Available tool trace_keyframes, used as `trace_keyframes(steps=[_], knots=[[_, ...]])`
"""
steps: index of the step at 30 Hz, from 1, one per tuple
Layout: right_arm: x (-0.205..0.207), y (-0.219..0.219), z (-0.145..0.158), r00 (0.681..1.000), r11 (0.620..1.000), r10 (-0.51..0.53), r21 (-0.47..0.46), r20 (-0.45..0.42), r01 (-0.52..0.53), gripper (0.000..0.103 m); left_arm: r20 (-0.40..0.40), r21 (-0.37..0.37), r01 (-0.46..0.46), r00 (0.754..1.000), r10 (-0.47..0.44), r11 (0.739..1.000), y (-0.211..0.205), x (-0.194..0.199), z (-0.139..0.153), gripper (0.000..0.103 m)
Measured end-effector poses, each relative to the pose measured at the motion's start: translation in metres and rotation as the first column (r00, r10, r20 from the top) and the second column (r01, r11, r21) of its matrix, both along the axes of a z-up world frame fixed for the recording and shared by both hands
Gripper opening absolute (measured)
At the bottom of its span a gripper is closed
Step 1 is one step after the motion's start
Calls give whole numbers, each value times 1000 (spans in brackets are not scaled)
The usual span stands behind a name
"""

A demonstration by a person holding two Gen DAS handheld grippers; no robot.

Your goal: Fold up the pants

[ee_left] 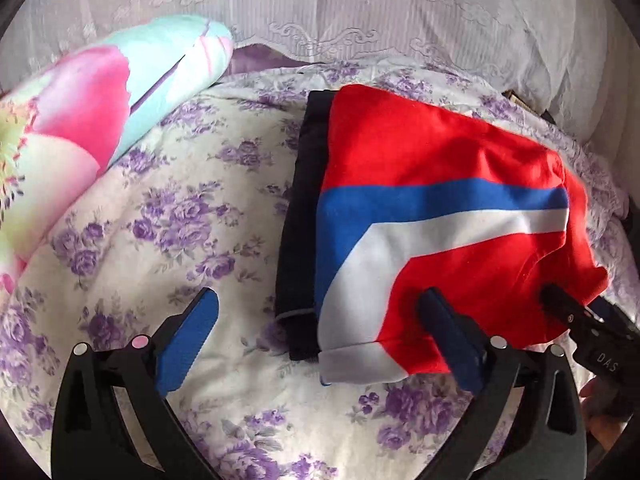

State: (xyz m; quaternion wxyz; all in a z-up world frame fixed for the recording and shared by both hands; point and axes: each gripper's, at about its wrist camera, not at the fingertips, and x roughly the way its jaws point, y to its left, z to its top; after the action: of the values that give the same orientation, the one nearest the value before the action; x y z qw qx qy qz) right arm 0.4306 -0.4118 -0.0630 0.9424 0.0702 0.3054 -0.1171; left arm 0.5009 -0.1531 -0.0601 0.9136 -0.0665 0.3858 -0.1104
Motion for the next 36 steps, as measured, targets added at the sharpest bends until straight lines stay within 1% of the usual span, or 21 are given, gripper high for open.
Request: trace_keyframes(steps=[2, 4, 7, 9, 10, 12, 14, 16, 17, 18, 20, 21, 22, 23, 24, 26, 28, 29, 31, 34, 36], knots=[[-18, 10, 14, 992, 999, 6, -38, 126, -1, 99, 66, -38, -68, 995, 70, 997, 12, -8, 11, 98], [-34, 22, 31, 967, 996, 54, -80, 248, -35, 99, 161, -61, -78, 983, 87, 995, 17, -18, 26, 97], [-35, 39, 46, 954, 987, 126, -132, 274, -92, 99, 251, -135, -65, 963, 98, 989, 22, -33, 38, 97], [-33, 43, 57, 939, 985, 168, -86, 299, -148, 99, 272, -182, 7, 961, 44, 983, 16, -39, 40, 97], [-29, 42, 64, 935, 987, 163, -40, 316, -158, 99, 283, -175, 57, 959, -6, 983, 8, -41, 44, 97], [-3, 38, 80, 949, 981, 151, 79, 276, -179, 99, 323, -109, 135, 942, -93, 985, -10, -51, 45, 97], [37, 37, 89, 975, 963, 173, 184, 142, -198, 99, 351, -24, 202, 919, -181, 979, -30, -60, 45, 97], [79, 41, 89, 976, 949, 219, 235, -18, -209, 97, 346, 21, 269, 902, -260, 963, -44, -62, 43, 98], [98, 43, 85, 968, 952, 230, 229, -99, -202, 97, 326, 32, 287, 902, -281, 957, -50, -60, 40, 98], [117, 44, 79, 955, 956, 236, 219, -181, -195, 97, 279, 35, 296, 914, -294, 955, -54, -52, 35, 98], [143, 47, 59, 926, 967, 212, 202, -313, -153, 97, 121, -1, 298, 948, -295, 955, -57, -24, 20, 98], [154, 51, 49, 910, 973, 210, 170, -357, -157, 97, 82, -32, 301, 951, -298, 953, -55, -15, 16, 98], [162, 59, 44, 903, 980, 196, 109, -383, -166, 97, 100, -49, 303, 950, -297, 952, -52, -15, 18, 98], [169, 66, 38, 901, 984, 180, 56, -396, -172, 99, 117, -45, 304, 947, -298, 951, -53, -17, 20, 98], [174, 69, 33, 902, 985, 171, 46, -397, -166, 100, 115, -22, 300, 948, -295, 954, -55, -17, 20, 98], [182, 68, 32, 907, 987, 159, 69, -390, -144, 100, 112, 5, 293, 950, -292, 956, -59, -17, 19, 98], [182, 67, 37, 910, 988, 152, 96, -386, -124, 100, 120, -31, 293, 950, -287, 956, -53, -15, 21, 98], [177, 68, 45, 918, 985, 164, 102, -361, -136, 100, 119, -50, 285, 953, -278, 957, -49, -14, 21, 98], [160, 69, 64, 924, 971, 237, 99, -300, -217, 99, 128, -88, 261, 960, -249, 961, -40, -12, 23, 98], [135, 58, 84, 943, 978, 210, 60, -259, -202, 99, 165, -137, 200, 970, -177, 970, -26, -14, 28, 98], [129, 44, 86, 948, 985, 172, 29, -268, -170, 99, 174, -147, 148, 977, -122, 978, -18, -12, 30, 98]])
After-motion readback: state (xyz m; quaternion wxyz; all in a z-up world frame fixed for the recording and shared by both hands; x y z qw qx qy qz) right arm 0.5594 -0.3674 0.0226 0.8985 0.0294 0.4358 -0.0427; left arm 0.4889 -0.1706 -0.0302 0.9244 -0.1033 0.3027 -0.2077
